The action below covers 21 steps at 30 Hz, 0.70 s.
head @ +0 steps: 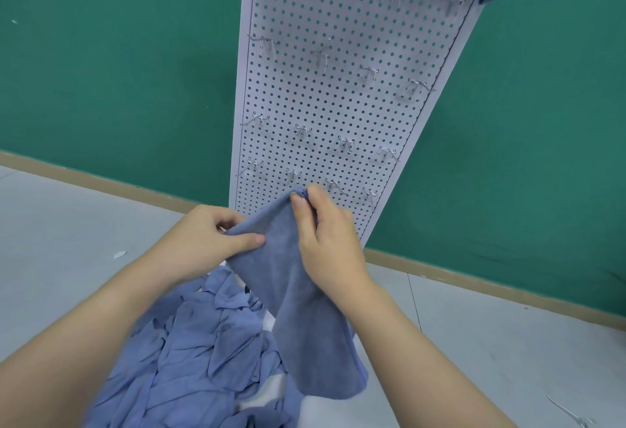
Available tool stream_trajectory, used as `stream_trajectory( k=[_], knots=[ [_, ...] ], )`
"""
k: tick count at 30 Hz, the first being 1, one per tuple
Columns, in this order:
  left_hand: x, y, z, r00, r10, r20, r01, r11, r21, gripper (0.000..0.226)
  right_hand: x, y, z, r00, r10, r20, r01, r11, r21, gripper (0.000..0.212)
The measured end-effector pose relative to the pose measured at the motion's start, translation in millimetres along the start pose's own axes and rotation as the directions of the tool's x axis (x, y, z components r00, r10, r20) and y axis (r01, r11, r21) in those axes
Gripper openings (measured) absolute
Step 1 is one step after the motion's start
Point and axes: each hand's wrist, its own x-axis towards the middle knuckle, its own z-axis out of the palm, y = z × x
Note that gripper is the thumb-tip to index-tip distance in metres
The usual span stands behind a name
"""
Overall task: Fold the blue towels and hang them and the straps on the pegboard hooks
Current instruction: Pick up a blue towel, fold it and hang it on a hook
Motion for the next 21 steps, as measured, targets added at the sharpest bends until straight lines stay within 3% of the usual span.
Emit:
stream_trajectory(
  k=[4,8,11,13,14,16,18,21],
  knots=[
    [-5,-1,-11,0.999,0.000,-0.052,0.003,0.998,0.068,0.031,2,-2,-7,0.991,0.034,0.132,-0.048,0.993,0.103,0.038],
    [-6,-3,-19,0.997,0.073,-0.028,-0.077,0.985,-0.156,0.042,3,-10,-11,0.955,0.165,0.247,-0.243,0.914,0.325,0.020],
    [-8,6,-20,0.986,0.102,-0.132,-0.147,0.906,-0.398,0.044,4,-10,-13,0.825,0.332,0.457,-0.546,0.677,0.493,0.039],
    [-11,13,-25,0.985,0.086,-0.148,-0.162,0.745,-0.647,0.049,3,-12,-16,0.722,0.331,0.608,-0.684,0.473,0.555,0.039],
    [-12,12,-26,0.991,0.093,-0.094,-0.132,0.665,-0.735,0.049,3,-12,-17,0.700,0.329,0.633,-0.707,0.442,0.552,0.037],
    [-18,15,-21,0.983,0.130,0.129,0.026,0.599,-0.800,0.043,3,-12,-16,0.699,0.368,0.614,-0.714,0.420,0.560,0.038],
    [-23,17,-8,0.960,0.087,0.266,0.146,0.655,-0.741,0.034,3,-10,-14,0.721,0.415,0.556,-0.693,0.400,0.600,0.041],
    [-23,20,5,0.984,-0.037,0.175,0.142,0.756,-0.639,0.036,4,-7,-19,0.748,0.458,0.479,-0.658,0.420,0.625,0.038]
  ],
)
